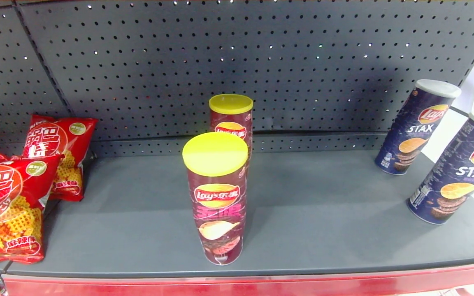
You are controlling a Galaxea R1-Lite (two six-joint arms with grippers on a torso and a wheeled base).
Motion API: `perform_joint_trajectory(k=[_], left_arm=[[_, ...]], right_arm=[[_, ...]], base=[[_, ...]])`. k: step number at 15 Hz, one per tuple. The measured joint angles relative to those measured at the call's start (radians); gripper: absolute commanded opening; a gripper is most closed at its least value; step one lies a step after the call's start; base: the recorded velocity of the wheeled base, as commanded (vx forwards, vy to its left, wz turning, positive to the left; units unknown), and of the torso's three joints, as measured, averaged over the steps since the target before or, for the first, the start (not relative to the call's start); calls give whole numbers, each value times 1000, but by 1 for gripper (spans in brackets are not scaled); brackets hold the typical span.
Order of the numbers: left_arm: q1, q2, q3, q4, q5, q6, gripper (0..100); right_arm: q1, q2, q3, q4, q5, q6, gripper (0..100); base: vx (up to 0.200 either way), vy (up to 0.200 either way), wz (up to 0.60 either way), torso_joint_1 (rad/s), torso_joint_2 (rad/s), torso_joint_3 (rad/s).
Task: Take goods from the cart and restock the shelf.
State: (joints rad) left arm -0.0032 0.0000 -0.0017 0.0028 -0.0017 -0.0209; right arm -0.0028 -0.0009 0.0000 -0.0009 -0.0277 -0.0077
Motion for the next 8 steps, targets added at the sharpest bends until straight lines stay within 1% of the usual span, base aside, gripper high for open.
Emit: perform_joint_trajectory(k=[8], left_arm=[[0,0,0,0,0,0,100]], right_arm=[[0,0,0,1,-5,2,100]], base=[[0,0,0,0,0,0]])
